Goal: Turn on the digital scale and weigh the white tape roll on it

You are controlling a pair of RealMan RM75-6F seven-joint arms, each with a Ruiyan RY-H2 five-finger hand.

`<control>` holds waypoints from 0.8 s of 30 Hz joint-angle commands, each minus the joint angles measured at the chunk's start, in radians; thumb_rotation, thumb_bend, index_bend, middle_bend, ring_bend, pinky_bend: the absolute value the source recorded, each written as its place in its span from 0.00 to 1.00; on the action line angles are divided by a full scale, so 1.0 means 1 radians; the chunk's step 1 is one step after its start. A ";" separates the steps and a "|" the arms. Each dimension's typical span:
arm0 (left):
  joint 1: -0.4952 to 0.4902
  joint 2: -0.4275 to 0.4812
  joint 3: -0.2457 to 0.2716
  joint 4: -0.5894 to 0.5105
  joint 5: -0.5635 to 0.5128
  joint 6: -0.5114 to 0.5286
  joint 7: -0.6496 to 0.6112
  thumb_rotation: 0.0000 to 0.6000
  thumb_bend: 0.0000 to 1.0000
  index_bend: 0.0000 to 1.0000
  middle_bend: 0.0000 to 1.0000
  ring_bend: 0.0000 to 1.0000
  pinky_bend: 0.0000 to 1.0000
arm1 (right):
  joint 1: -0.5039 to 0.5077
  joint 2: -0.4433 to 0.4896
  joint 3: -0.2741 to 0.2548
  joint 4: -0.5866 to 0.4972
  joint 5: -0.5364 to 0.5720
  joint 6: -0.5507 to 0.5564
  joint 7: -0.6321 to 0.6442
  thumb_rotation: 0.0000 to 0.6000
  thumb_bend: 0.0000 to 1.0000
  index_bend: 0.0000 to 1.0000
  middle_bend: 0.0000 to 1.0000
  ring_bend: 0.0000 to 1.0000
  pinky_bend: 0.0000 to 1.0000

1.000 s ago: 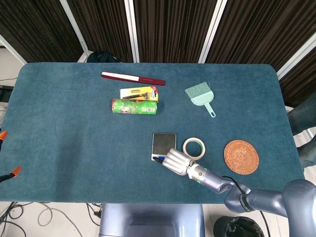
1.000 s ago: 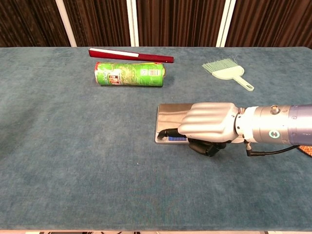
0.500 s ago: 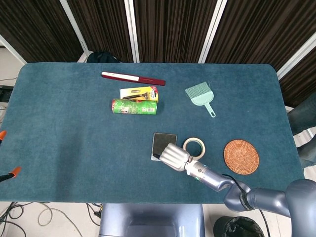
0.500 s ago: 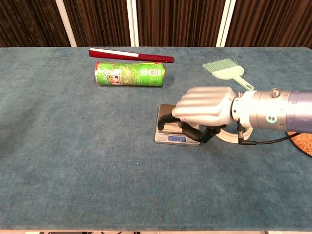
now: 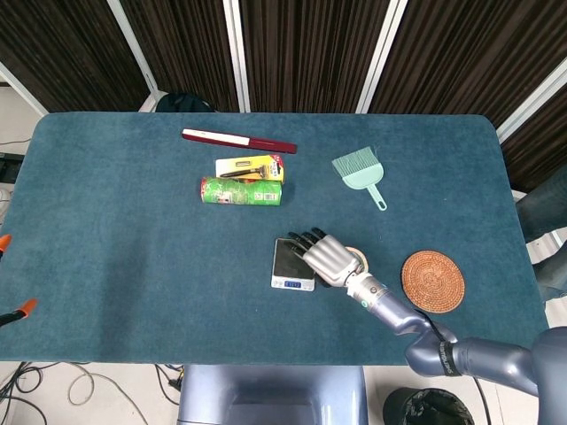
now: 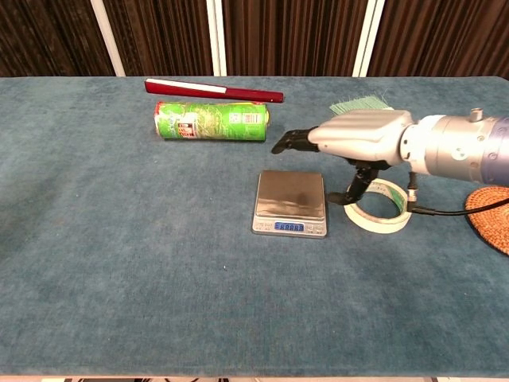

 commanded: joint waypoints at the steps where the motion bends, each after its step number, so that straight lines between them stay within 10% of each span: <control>1: 0.000 -0.001 0.000 -0.001 0.000 0.000 0.003 1.00 0.03 0.00 0.00 0.00 0.00 | -0.012 0.034 -0.002 -0.035 0.058 -0.016 -0.028 1.00 0.39 0.00 0.00 0.04 0.03; 24: 0.000 -0.004 -0.001 -0.004 -0.006 -0.001 0.015 1.00 0.03 0.00 0.00 0.00 0.00 | -0.036 0.073 -0.080 -0.060 0.145 -0.023 -0.089 1.00 0.37 0.00 0.00 0.03 0.02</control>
